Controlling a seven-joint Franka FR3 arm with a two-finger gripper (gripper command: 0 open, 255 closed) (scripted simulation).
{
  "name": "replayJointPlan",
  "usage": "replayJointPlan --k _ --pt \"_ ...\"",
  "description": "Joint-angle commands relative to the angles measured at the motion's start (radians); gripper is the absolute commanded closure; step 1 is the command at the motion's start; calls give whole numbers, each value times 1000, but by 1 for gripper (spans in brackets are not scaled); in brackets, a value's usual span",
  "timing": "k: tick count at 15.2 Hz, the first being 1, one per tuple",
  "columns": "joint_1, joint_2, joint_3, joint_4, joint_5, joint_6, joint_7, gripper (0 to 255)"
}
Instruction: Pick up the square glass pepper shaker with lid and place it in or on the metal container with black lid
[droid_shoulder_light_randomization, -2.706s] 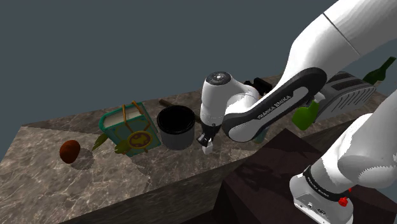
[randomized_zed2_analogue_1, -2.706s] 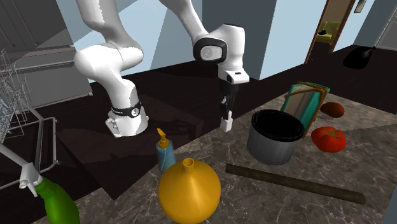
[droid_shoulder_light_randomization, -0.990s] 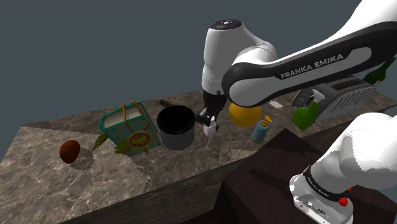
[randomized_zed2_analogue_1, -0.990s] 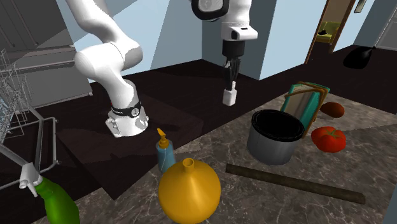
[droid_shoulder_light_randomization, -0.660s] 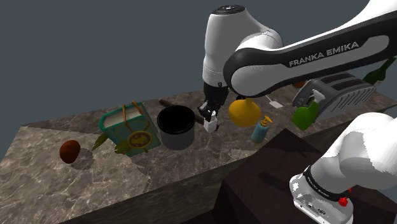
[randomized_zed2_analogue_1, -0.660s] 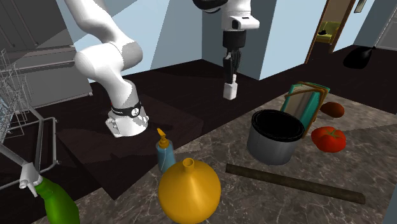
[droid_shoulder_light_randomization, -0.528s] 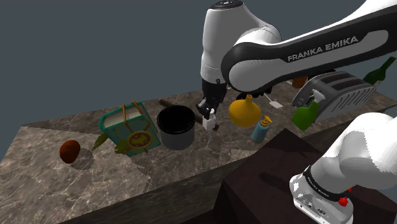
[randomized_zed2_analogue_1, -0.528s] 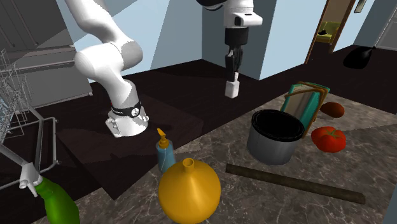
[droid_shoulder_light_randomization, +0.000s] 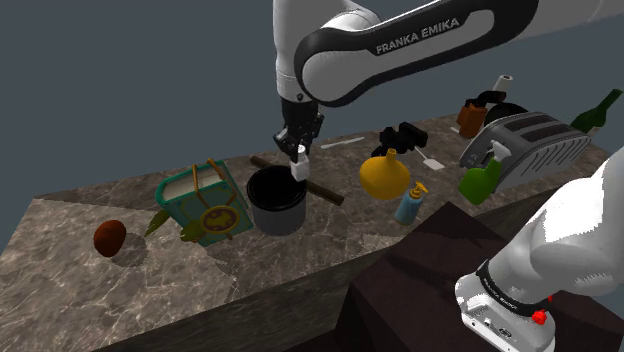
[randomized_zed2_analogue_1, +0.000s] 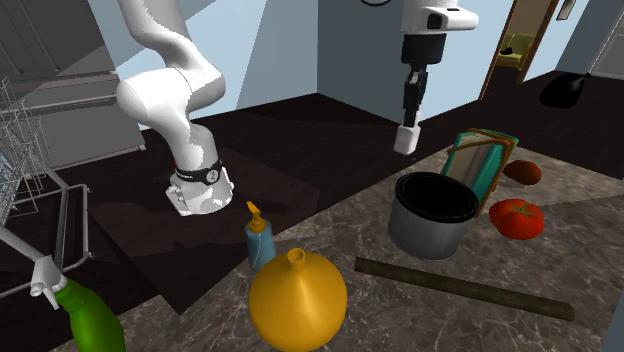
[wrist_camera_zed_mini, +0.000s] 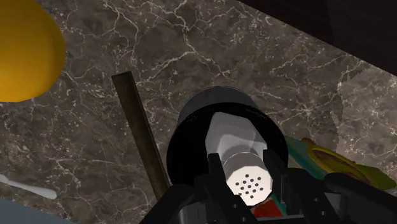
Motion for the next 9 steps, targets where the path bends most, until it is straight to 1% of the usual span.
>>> replayJointPlan --k 1,6,9 --pt "-3 78 1 101 -34 -30 10 255" --pt "14 279 -6 378 -113 -125 28 255" --pt "15 286 -9 347 -117 -87 34 255"
